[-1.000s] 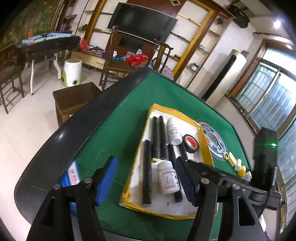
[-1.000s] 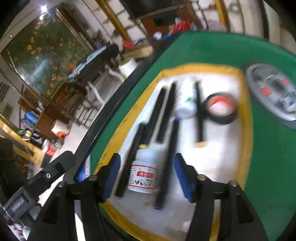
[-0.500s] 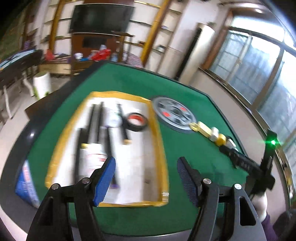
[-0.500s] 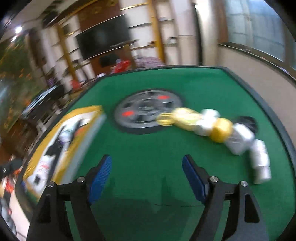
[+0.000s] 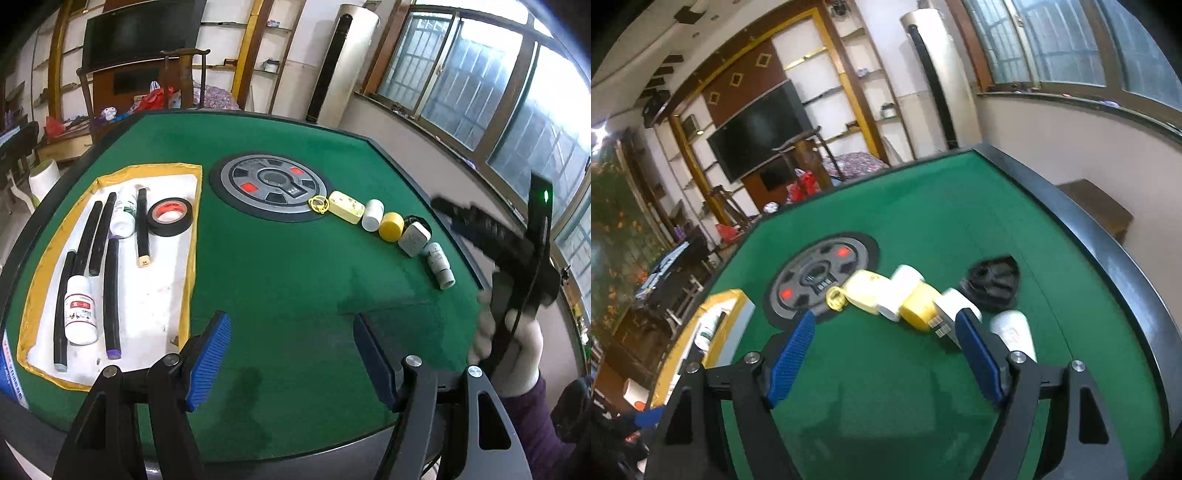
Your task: Organize rigid objects
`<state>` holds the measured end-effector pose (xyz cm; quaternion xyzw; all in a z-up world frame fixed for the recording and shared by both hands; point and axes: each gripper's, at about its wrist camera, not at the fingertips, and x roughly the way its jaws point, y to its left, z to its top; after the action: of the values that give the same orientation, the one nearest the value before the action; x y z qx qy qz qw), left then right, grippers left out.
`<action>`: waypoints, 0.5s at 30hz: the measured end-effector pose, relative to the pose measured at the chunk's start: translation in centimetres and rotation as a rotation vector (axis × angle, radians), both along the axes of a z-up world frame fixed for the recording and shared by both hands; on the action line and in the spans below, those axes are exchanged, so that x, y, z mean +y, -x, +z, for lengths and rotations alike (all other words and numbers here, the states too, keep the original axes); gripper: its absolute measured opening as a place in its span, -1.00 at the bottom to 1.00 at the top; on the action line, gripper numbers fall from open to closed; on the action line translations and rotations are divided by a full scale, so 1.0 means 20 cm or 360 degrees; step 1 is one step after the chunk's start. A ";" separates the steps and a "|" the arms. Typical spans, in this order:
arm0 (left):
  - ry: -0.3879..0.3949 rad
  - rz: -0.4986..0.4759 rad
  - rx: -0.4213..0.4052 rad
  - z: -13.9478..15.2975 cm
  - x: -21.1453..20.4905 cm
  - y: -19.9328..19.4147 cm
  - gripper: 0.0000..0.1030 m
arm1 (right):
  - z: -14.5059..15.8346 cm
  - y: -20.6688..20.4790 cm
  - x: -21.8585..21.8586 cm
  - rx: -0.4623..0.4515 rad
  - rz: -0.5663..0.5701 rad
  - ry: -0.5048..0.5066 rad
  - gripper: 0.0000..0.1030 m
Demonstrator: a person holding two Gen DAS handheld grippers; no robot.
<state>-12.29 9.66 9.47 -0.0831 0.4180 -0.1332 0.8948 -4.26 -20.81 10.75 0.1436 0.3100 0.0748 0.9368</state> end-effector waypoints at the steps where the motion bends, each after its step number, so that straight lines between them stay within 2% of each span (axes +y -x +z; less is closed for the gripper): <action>1: -0.0012 0.0003 -0.0005 0.01 -0.01 0.00 0.40 | 0.02 -0.03 0.02 -0.0027 0.0011 0.0000 0.51; 4: -0.0056 0.0012 -0.0056 0.05 0.00 0.03 0.40 | 0.07 -0.07 0.02 -0.0078 0.0014 -0.0052 0.51; 9: -0.0108 0.0123 -0.0165 0.14 0.08 0.03 0.40 | 0.18 -0.07 -0.07 -0.0146 -0.0010 -0.0178 0.51; 12: -0.0088 0.0182 -0.0283 0.27 0.16 0.04 0.41 | 0.30 -0.04 -0.20 -0.0202 -0.0094 -0.0110 0.51; 15: -0.0148 0.0252 -0.0484 0.46 0.23 0.09 0.41 | 0.48 0.04 -0.35 -0.0318 -0.0202 -0.0015 0.51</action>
<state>-14.15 14.33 18.64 -0.0531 0.2757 -0.0540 0.9583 -5.06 -27.87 20.44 0.1591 0.2050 0.0306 0.9653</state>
